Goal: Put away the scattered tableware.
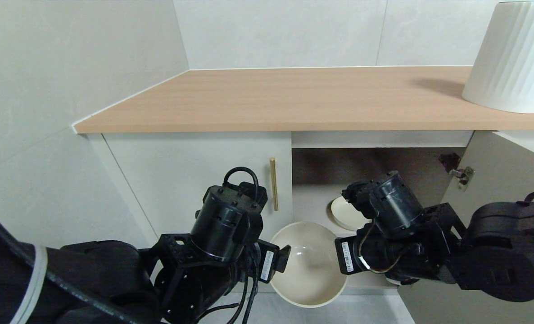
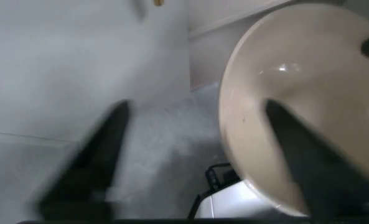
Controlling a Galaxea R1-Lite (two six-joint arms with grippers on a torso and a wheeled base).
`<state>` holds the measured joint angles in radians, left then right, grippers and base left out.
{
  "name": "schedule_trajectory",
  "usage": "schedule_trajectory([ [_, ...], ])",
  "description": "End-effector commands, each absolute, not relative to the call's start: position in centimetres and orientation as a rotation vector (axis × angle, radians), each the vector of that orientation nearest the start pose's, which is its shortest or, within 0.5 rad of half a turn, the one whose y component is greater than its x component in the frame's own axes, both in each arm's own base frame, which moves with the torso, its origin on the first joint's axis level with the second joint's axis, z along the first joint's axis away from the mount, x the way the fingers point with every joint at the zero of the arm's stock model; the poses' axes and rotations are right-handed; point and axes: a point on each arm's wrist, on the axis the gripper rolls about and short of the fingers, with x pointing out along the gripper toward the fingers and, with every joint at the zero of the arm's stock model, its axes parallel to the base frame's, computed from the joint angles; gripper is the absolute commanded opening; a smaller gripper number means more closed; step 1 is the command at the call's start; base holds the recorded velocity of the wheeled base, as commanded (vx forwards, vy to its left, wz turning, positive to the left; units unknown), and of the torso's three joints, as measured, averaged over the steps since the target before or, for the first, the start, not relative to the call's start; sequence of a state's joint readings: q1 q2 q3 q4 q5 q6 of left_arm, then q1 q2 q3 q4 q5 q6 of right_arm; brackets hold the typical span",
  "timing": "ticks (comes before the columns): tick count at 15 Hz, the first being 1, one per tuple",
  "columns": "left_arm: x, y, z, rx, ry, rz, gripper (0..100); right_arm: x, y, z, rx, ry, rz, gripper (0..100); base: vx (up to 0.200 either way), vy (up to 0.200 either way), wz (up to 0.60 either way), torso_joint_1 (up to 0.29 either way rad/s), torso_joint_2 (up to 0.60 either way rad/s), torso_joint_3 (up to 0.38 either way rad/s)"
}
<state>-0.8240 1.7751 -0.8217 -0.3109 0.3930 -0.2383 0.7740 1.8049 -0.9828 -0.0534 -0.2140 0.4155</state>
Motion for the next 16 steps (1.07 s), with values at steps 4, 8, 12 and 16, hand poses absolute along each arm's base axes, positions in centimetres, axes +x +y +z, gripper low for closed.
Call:
schedule_trajectory([
  [4, 21.3, -21.7, 13.7, 0.135, 0.566, -0.345, 100, 28.7, 19.6, 11.6, 0.206, 0.749, 0.204, 0, 0.0, 0.0, 0.0, 0.0, 0.0, 0.0],
  [8, 21.2, -21.6, 14.0, 0.13, 0.558, -0.346, 100, 33.3, 17.0, 8.0, 0.331, 0.634, 0.093, 0, 0.0, 0.0, 0.0, 0.0, 0.0, 0.0],
  [12, 21.2, -21.6, 14.0, 0.129, 0.557, -0.346, 100, 35.2, 14.8, 7.1, 0.388, 0.588, 0.017, 0, 0.0, 0.0, 0.0, 0.0, 0.0, 0.0],
  [16, 21.2, -21.6, 14.0, 0.129, 0.557, -0.346, 100, 37.7, 12.5, 6.1, 0.424, 0.517, -0.085, 0, 0.0, 0.0, 0.0, 0.0, 0.0, 0.0],
])
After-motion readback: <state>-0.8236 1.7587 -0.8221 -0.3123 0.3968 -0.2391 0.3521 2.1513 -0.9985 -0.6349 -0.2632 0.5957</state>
